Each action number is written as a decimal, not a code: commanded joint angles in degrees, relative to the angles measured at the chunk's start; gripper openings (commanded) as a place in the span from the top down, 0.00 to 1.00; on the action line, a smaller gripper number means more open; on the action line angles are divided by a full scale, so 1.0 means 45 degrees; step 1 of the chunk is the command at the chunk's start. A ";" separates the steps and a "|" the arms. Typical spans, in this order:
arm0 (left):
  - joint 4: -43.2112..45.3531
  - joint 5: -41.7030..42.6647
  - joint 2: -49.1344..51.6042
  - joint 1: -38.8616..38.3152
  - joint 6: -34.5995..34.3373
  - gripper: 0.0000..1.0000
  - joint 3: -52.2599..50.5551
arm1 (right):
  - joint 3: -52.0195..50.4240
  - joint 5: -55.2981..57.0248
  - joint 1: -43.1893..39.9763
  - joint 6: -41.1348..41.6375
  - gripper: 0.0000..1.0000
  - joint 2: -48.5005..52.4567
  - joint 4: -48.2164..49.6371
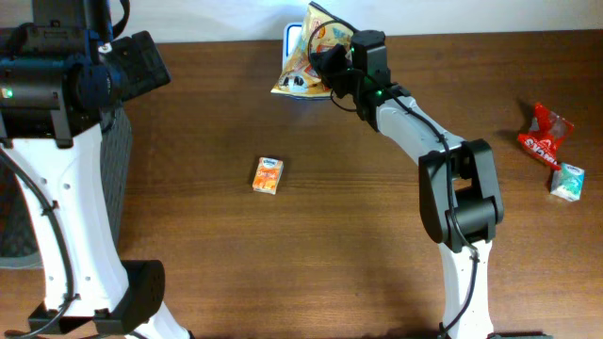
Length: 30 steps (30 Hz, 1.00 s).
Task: Scan the item barcode
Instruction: 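Hold the noodle bag up in front of the white scanner, then carry the noodle bag to the far right edge and release it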
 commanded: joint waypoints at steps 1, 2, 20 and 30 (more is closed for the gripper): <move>-0.0010 -0.0087 -0.0005 0.0000 0.0151 0.01 -0.0015 | 0.0495 0.0068 0.0262 0.0967 0.96 -0.0267 -0.0277; -0.0010 -0.0087 -0.0005 0.0000 0.0151 0.01 -0.0015 | 0.0495 0.0073 0.0316 0.0952 0.96 -0.0267 -0.0277; -0.0010 -0.0087 -0.0005 0.0000 0.0151 0.01 -0.0015 | 0.0495 -0.2399 -0.5513 -0.3385 0.96 -0.2045 -0.6989; -0.0010 -0.0087 -0.0005 0.0000 0.0151 0.01 -0.0015 | 0.0486 0.0466 -0.9219 -1.1011 0.14 -0.1982 -1.1336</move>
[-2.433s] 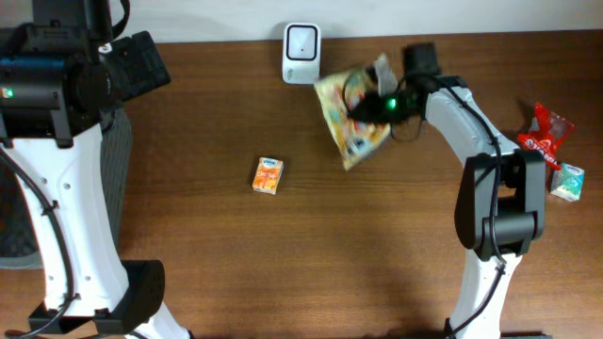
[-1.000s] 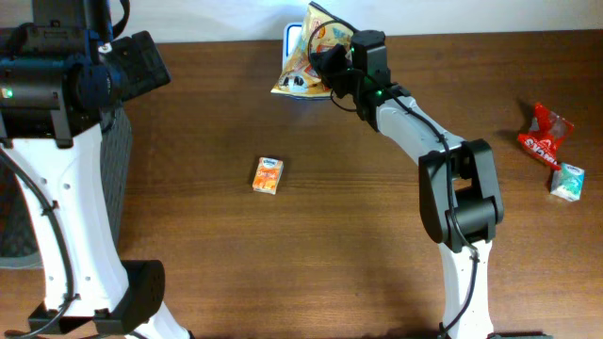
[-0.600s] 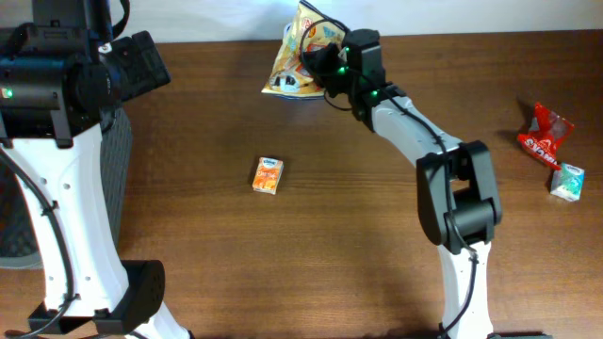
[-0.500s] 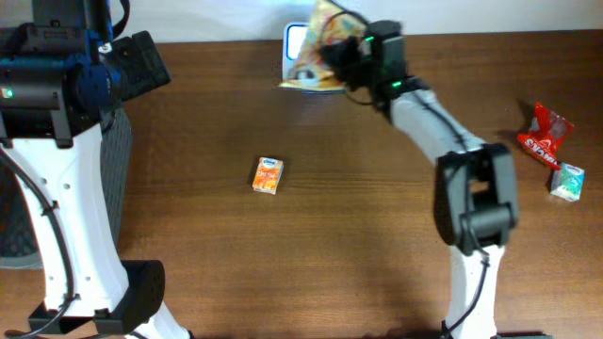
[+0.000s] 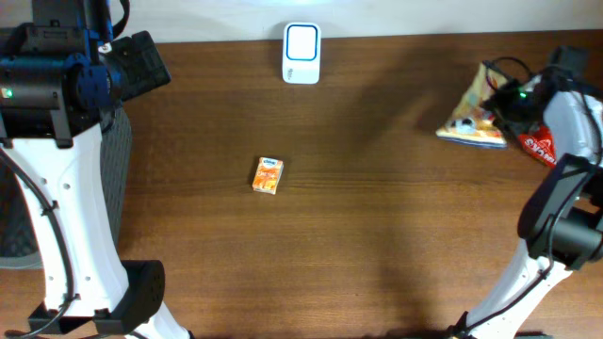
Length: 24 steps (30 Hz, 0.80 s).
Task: Scan the item barcode
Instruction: 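Carry the noodle bag to the far right edge and release it, then reach the right gripper left toward the small orange Kleenex box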
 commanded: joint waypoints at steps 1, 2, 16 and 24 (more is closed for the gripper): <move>-0.0010 -0.0087 -0.0010 0.0000 0.0151 0.01 -0.0019 | 0.0121 0.0738 -0.0466 -0.3983 0.02 -0.0398 -0.0359; -0.0010 -0.0087 -0.0005 0.0000 0.0151 0.01 -0.0019 | 0.0121 0.0743 -0.0529 -0.4439 0.02 -0.0389 -0.0510; -0.0010 -0.0087 -0.0005 0.0000 0.0151 0.01 -0.0019 | 0.0121 -0.3881 0.4201 -0.8646 0.01 -0.0379 -0.1734; -0.0010 -0.0087 -0.0005 0.0000 0.0151 0.01 -0.0019 | 0.0121 0.0641 0.6261 -0.7383 0.01 -0.0379 -0.0612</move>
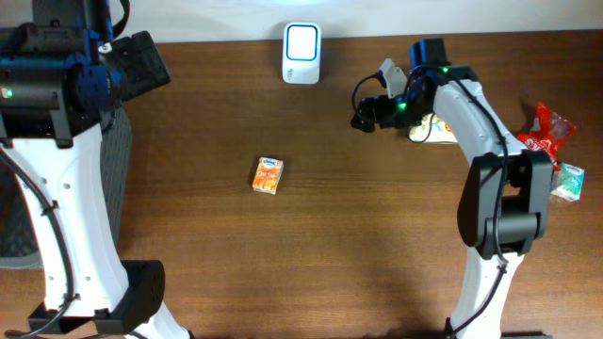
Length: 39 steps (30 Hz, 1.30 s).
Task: Scan the item barcode
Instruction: 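Reach the right gripper left toward the small orange Kleenex box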
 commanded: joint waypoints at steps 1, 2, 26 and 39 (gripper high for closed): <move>-0.0005 -0.0083 -0.0005 0.0000 0.0155 0.01 -0.0019 | 0.0121 0.1880 -0.0019 0.0607 0.01 -0.0379 0.0578; -0.0005 -0.0083 -0.0005 0.0000 0.0155 0.01 -0.0019 | 0.0121 0.2249 -0.0053 0.0602 0.01 -0.0379 0.0724; -0.0005 -0.0083 -0.0005 0.0000 0.0155 0.01 -0.0019 | 0.0073 -0.2380 -0.1948 0.0879 0.01 -0.0063 -0.1258; -0.0005 -0.0083 -0.0005 0.0000 0.0155 0.01 -0.0019 | 0.0063 -0.2837 0.2395 0.0899 0.01 0.0301 -0.3327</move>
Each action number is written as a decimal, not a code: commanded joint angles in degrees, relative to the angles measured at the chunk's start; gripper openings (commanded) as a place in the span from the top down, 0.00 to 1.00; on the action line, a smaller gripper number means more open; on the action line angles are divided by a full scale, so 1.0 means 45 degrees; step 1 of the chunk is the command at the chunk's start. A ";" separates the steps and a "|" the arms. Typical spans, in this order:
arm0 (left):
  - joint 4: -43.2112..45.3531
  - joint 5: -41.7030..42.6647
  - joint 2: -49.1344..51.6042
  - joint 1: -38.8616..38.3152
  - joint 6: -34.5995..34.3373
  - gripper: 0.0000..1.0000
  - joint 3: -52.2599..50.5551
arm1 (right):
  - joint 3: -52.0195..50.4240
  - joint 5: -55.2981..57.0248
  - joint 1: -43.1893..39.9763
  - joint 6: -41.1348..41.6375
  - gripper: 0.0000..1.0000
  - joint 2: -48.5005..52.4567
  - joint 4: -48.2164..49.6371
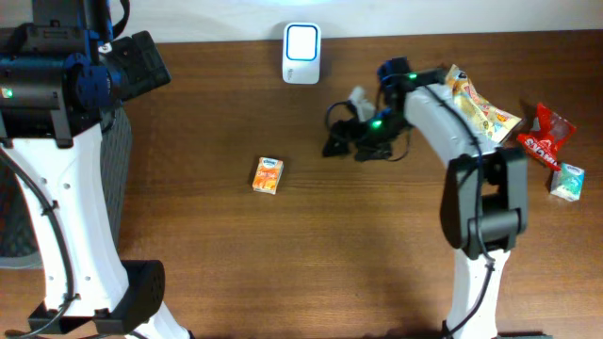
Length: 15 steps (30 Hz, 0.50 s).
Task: Scan the item barcode
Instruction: 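Reach the right gripper left toward the small orange Kleenex box, then grasp the orange Kleenex box with the right gripper and lift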
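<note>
A small orange box (268,175) lies flat on the brown table, left of centre. At the table's far edge stands the white barcode scanner (301,52). My right gripper (335,144) hangs low over the table between the two, right of the box and apart from it; it looks open and holds nothing. An orange-and-yellow snack bag (479,105) lies at the right behind the right arm. My left gripper (141,61) is raised at the far left, and its fingers cannot be made out.
A red packet (543,133) and a small teal-and-white box (567,182) lie near the right edge, beside the snack bag. The left arm's white column (66,217) stands along the left side, over a grey mesh bin (19,226).
My right gripper has moved left and toward the front, from beside the snack bag to a spot nearer the orange box. The bag lies where it was set down. The left arm is unchanged.
First my right gripper held the snack bag up at the scanner. Then it had the bag at the right side by the red packet. Later the bag lay on the table with the gripper off it, and now the empty gripper is nearer the orange box.
</note>
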 commanded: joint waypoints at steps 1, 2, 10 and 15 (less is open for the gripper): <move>-0.0010 -0.0087 -0.0005 0.0000 0.0151 0.01 -0.0015 | 0.0063 0.0189 0.1049 0.0189 0.01 0.0029 0.0267; -0.0010 -0.0087 -0.0005 0.0000 0.0151 0.01 -0.0015 | 0.0058 0.0481 0.1418 0.0690 0.01 0.0141 0.0534; -0.0010 -0.0087 -0.0005 0.0000 0.0151 0.01 -0.0015 | 0.0049 0.1423 0.3429 0.4673 0.22 0.0631 0.2142; -0.0010 -0.0087 -0.0005 0.0000 0.0151 0.01 -0.0015 | 0.0049 0.3740 0.4201 0.6839 0.32 0.0986 0.2492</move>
